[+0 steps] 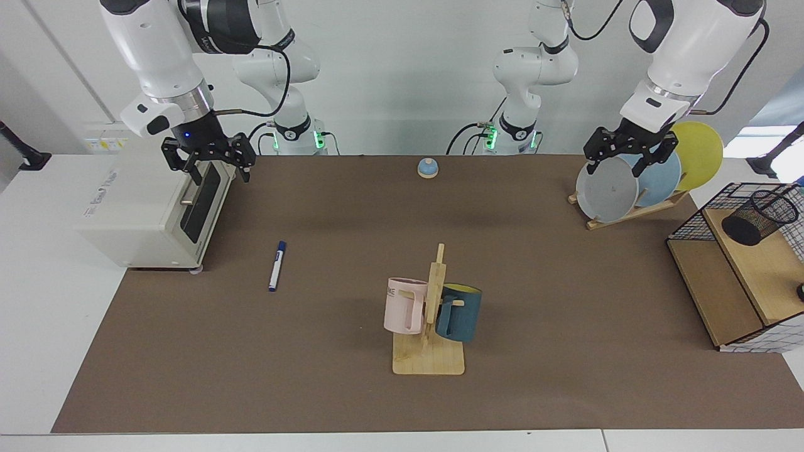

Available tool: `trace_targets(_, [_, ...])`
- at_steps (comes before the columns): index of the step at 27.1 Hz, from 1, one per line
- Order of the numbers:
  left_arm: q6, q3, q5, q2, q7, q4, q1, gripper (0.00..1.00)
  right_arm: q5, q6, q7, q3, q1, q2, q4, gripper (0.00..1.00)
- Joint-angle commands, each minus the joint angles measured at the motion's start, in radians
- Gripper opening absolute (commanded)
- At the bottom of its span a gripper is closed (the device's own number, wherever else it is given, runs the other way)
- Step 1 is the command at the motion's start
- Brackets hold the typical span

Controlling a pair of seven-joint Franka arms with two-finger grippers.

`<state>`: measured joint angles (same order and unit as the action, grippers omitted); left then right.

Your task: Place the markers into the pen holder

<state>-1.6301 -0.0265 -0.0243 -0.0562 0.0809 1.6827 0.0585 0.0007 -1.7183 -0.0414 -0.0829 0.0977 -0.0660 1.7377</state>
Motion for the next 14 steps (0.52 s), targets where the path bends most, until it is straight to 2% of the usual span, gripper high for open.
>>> trace_targets(1, [-0.022, -0.015, 0.007, -0.014, 0.013, 0.028, 0.017, 1.00, -0.015, 0.000, -0.024, 0.009, -0.013, -0.011, 0.011, 1.00])
trace_targets(14, [-0.020, -0.015, 0.007, -0.014, 0.013, 0.028, 0.017, 1.00, -0.010, -0.124, 0.017, 0.011, -0.001, 0.001, 0.083, 1.00])
